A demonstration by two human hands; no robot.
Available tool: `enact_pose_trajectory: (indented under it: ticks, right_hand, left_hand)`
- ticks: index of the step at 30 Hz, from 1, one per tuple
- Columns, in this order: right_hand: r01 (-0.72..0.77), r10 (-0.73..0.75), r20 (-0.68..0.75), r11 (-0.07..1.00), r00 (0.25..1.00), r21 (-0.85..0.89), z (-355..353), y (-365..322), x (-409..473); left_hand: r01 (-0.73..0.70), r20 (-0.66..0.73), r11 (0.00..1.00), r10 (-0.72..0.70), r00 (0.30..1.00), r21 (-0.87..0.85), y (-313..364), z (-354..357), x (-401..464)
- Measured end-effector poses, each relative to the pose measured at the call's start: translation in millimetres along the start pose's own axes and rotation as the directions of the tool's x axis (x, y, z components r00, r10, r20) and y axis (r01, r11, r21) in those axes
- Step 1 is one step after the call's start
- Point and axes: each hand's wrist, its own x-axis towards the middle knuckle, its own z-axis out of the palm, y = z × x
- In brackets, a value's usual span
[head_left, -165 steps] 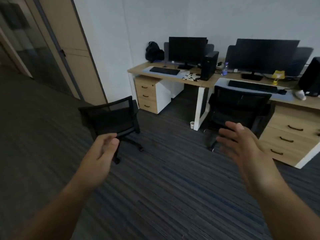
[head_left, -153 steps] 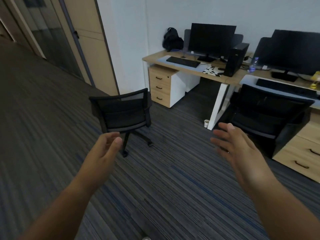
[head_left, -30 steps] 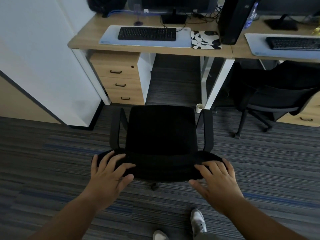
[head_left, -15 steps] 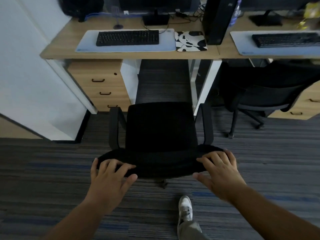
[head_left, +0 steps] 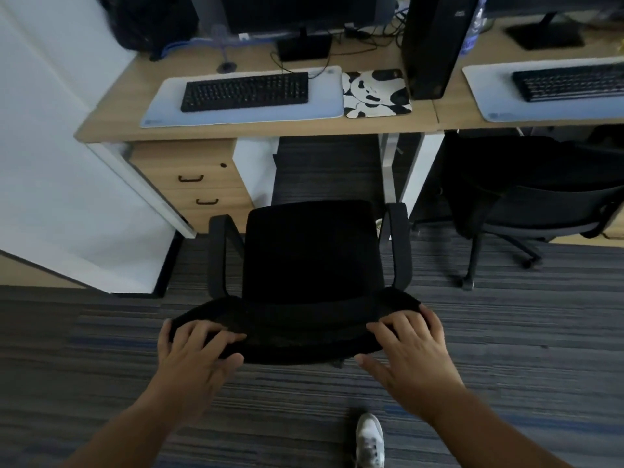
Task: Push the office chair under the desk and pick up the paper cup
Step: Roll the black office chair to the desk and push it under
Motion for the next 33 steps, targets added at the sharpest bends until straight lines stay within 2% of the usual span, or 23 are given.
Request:
enact_pose_trajectory:
  ticks: [9,18,33]
  right_hand:
    - [-0.049,0.048,-0.02,0.997,0.999,-0.06,6,-10,49]
    - [-0.186,0.183,-0.038,0.977,0.982,-0.102,11,-55,92]
    - [-0.162,0.166,0.034,0.98,0.986,-0.112,-11,10,187]
  left_hand:
    - [-0.084,0.006,0.996,0.084,0.996,0.017,-28,-17,56]
    - [-0.227,-0.041,0.974,0.226,0.973,-0.018,-90,-34,120]
    - [-0.177,-0.052,0.983,0.175,0.983,-0.046,-63,-48,212]
